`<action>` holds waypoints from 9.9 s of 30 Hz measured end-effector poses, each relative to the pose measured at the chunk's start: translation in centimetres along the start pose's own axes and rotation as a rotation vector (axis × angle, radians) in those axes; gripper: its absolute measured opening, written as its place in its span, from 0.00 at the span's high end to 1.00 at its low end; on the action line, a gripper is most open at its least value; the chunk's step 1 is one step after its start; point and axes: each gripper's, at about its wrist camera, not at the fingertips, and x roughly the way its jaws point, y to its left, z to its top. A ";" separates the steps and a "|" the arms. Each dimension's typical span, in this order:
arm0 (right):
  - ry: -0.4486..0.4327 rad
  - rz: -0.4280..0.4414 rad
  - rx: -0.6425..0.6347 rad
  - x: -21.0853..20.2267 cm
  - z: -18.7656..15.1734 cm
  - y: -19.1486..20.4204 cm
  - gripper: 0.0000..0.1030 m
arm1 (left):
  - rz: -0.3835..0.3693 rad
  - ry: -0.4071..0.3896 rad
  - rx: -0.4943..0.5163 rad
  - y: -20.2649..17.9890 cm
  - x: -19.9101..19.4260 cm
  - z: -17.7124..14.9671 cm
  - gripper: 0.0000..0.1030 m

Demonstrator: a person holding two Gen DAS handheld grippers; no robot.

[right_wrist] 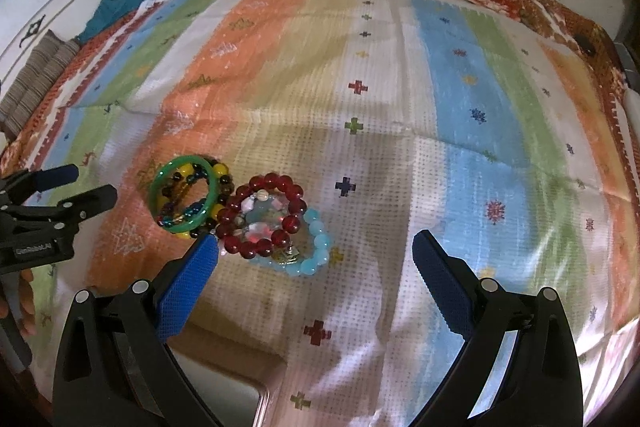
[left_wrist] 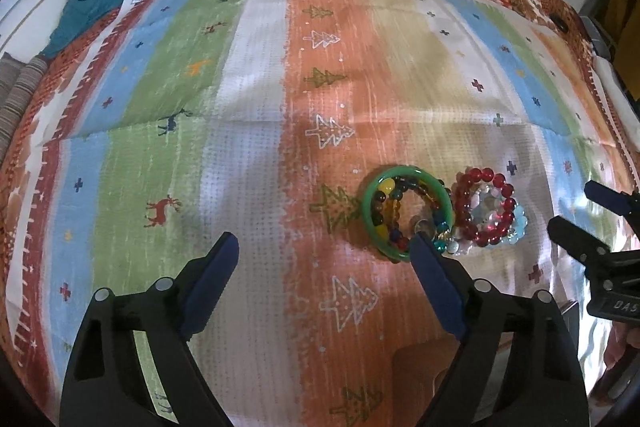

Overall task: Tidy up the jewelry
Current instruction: 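Close left tool on the green bangle while right tool grasps the red bead bracelet, then lift the green bangle and red bracelet and carry both over the tin, then open both tools to drop the bangle and red bracelet into the tin, then move both tools back over the remaining bracelets on the sheet, then grasp the multicolour beaded bracelet with left tool while right tool grasps white bead bracelet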

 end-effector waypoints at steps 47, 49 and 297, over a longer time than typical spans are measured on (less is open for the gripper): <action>0.106 0.032 -0.010 5.1 1.2 0.6 0.86 | 0.021 0.096 0.052 -2.2 5.6 1.4 0.94; 0.103 0.026 -0.024 5.0 1.1 0.8 0.86 | 0.024 0.093 0.053 -2.2 5.4 1.4 0.94; 0.042 -0.023 -0.306 3.7 1.7 2.3 0.90 | -0.036 0.200 0.035 -3.4 3.2 1.6 0.91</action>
